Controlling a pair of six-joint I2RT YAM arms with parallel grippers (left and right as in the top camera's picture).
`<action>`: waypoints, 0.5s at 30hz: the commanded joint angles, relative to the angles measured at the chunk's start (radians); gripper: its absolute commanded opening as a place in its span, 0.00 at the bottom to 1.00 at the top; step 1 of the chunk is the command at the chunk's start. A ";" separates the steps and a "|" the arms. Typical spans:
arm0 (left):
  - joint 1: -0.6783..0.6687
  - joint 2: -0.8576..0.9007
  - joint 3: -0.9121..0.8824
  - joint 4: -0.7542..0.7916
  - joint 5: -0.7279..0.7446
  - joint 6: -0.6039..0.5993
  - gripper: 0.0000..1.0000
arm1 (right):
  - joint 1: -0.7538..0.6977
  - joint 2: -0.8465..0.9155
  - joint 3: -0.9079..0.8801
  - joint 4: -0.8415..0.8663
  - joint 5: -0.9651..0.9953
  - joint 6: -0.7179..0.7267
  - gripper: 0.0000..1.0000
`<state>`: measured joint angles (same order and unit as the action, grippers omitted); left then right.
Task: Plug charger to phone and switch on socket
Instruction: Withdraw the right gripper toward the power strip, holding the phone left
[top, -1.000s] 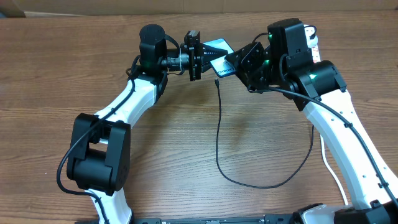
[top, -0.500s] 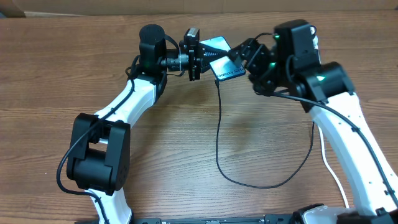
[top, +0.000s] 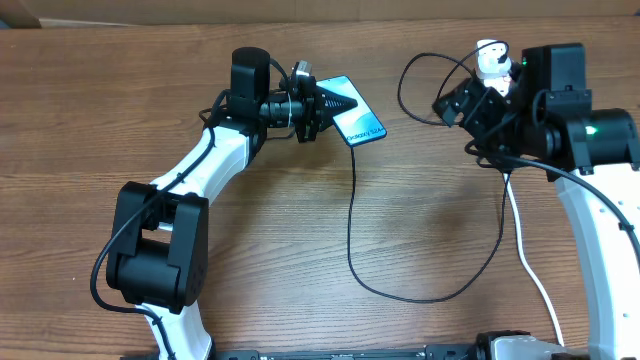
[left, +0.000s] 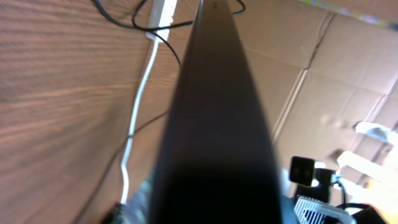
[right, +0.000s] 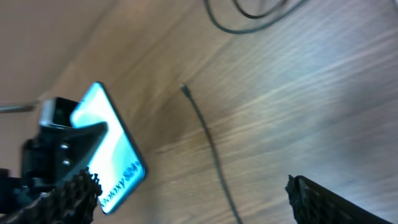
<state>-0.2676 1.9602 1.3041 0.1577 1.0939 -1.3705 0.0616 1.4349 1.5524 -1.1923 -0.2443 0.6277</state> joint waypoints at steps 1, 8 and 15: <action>0.003 -0.010 0.008 -0.021 -0.012 0.192 0.04 | -0.042 0.001 0.020 -0.027 0.027 -0.113 1.00; -0.017 -0.010 0.008 -0.050 -0.020 0.295 0.04 | -0.142 0.062 0.020 -0.063 -0.069 -0.195 1.00; -0.025 -0.010 0.008 -0.048 -0.031 0.303 0.04 | -0.146 0.102 0.020 -0.066 -0.098 -0.213 1.00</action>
<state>-0.2871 1.9602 1.3041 0.1001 1.0573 -1.1076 -0.0841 1.5360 1.5524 -1.2583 -0.3145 0.4435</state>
